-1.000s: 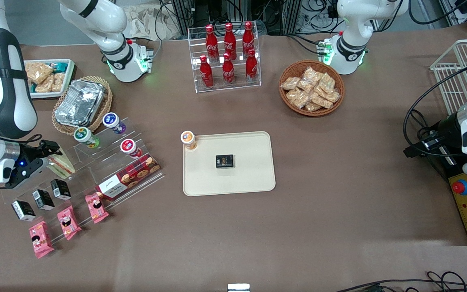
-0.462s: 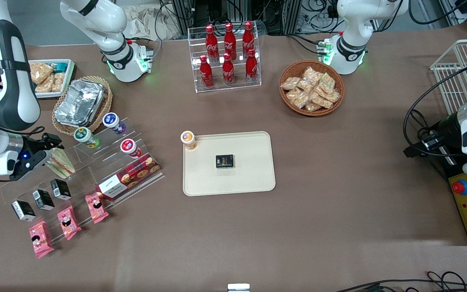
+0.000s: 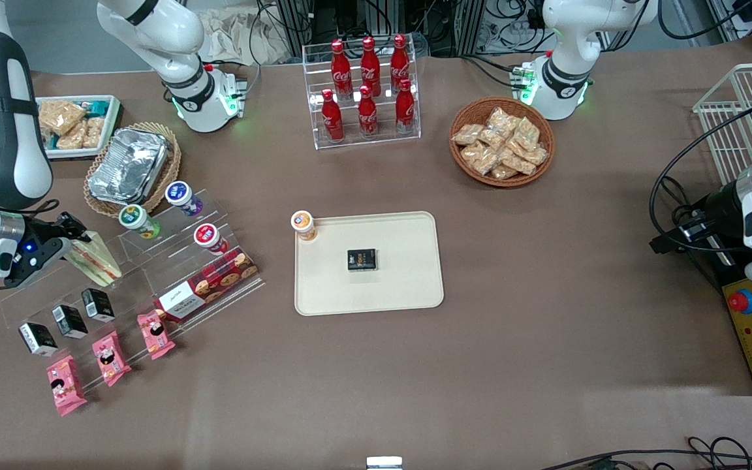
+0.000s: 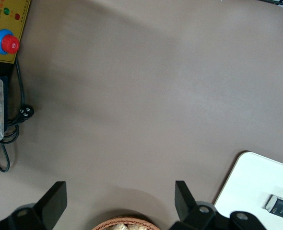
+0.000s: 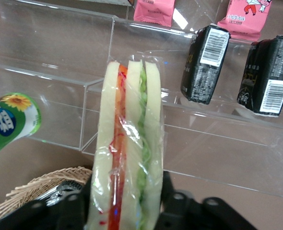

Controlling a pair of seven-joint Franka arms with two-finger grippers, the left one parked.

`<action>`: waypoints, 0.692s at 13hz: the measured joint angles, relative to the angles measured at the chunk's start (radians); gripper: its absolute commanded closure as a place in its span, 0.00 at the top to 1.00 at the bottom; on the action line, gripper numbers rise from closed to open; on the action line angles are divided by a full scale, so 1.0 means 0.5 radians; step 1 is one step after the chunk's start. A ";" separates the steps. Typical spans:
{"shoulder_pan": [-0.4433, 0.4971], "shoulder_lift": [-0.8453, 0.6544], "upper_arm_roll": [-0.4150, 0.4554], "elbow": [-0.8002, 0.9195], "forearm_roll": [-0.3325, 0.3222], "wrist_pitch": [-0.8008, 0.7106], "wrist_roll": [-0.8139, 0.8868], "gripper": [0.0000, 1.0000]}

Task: Place sandwich on tray
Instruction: 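Close the right gripper on the sandwich and lift it from the rack, then carry the sandwich with the right gripper over the cream tray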

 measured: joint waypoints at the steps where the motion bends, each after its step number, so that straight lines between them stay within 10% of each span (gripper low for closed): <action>1: 0.000 -0.001 0.000 0.003 0.000 0.000 -0.001 0.14; 9: 0.097 0.097 0.016 0.546 0.000 -0.287 -0.071 0.14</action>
